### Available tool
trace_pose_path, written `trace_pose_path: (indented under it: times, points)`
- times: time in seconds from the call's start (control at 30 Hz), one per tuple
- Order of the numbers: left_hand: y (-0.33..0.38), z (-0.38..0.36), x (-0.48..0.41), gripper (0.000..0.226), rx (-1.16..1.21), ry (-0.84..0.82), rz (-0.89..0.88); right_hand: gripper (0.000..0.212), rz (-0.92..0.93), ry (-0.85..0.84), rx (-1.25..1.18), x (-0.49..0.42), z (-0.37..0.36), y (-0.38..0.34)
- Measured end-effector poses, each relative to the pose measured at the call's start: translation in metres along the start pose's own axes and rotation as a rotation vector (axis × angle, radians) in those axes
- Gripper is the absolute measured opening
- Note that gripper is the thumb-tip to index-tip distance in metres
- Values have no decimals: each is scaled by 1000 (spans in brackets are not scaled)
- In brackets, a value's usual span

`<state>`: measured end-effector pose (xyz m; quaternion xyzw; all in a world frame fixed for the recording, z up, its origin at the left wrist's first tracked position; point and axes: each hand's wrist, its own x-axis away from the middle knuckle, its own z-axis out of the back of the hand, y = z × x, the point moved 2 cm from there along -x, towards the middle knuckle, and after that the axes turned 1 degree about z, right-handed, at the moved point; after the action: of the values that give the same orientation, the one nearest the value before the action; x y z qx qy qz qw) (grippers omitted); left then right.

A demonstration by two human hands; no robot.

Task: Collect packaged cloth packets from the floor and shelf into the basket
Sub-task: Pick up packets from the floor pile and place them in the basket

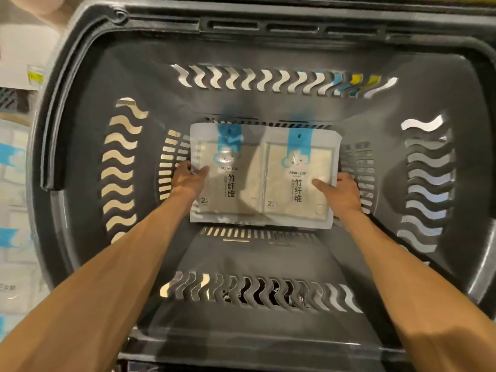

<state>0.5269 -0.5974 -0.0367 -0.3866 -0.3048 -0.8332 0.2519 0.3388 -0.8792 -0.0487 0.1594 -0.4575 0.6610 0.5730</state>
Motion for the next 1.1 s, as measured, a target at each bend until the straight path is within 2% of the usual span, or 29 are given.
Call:
trace_pose_path:
  times: [0.2, 0.33, 0.5, 0.6, 0.73, 0.87, 1.0, 1.1]
  points:
    - [-7, -7, -1, 30, -56, -16, -19, 51, 23, 14, 14, -2, 4, 2]
    - [-3, -7, 3, 47, -47, -48, -30, 50, -3, 18, 25, -3, 8, 7]
    - [4, 12, 28, 73, -1, -72, -29, 63, -36, -6, 90, 26, 18, -8]
    - [15, 32, 62, 55, -111, -36, -56, 63, 4, -9, 233, 58, 37, -32]
    - [34, 69, 130, 47, -365, -30, -257, 53, 171, -67, 539, 120, 70, -84]
    - [66, 114, 212, 43, -702, 119, -475, 53, 491, -114, 905, 189, 89, -155]
    - [88, 169, 276, 46, -771, 244, -522, 52, 740, -152, 1073, 263, 95, -227]
    - [88, 208, 314, 47, -750, 343, -533, 52, 890, -159, 1105, 313, 100, -268]
